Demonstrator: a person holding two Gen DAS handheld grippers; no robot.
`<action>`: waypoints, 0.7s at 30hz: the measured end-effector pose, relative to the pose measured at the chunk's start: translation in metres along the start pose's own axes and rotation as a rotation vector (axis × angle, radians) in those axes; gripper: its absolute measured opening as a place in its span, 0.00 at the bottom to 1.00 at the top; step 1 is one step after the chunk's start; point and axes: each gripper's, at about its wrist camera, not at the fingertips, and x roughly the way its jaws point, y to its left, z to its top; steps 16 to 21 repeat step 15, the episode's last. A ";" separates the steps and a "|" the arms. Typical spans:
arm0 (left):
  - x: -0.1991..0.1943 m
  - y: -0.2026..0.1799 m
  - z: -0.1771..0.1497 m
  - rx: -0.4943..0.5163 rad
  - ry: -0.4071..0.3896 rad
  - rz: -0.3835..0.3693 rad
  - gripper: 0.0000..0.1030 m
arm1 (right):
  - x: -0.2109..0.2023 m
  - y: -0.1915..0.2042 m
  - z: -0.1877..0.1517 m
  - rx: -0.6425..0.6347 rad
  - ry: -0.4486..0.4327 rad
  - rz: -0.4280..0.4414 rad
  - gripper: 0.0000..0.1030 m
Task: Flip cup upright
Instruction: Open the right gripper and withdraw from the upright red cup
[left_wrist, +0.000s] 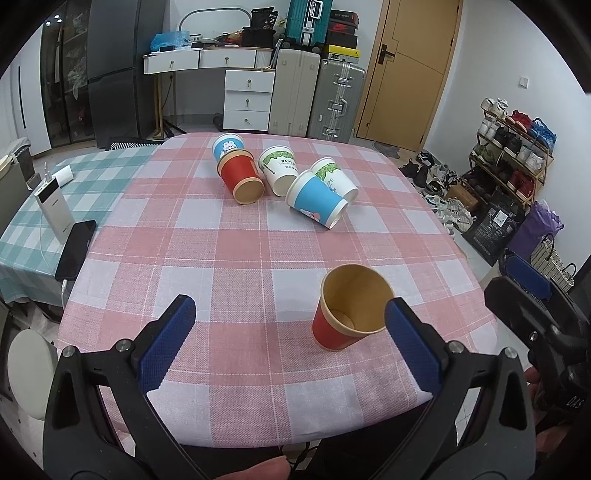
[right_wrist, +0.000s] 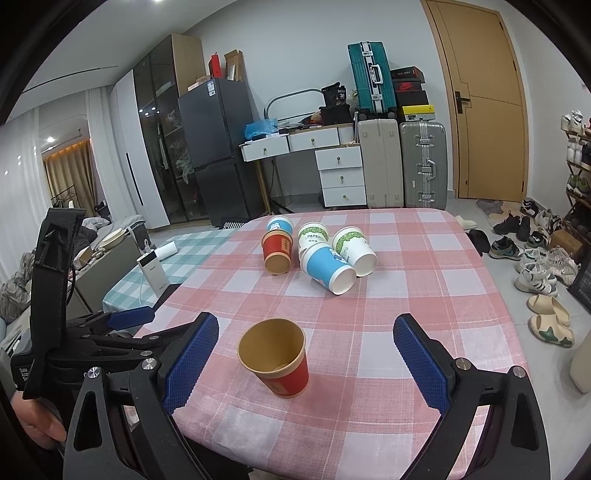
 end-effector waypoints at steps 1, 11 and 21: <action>0.000 0.000 0.000 0.000 0.000 0.000 0.99 | 0.000 0.000 0.000 0.000 0.000 0.000 0.95; 0.002 -0.002 -0.001 0.005 0.005 0.002 0.99 | 0.001 -0.001 -0.002 0.015 0.004 0.000 0.95; -0.001 -0.004 -0.002 0.023 -0.019 0.005 0.99 | 0.001 -0.003 -0.003 0.017 0.004 0.002 0.95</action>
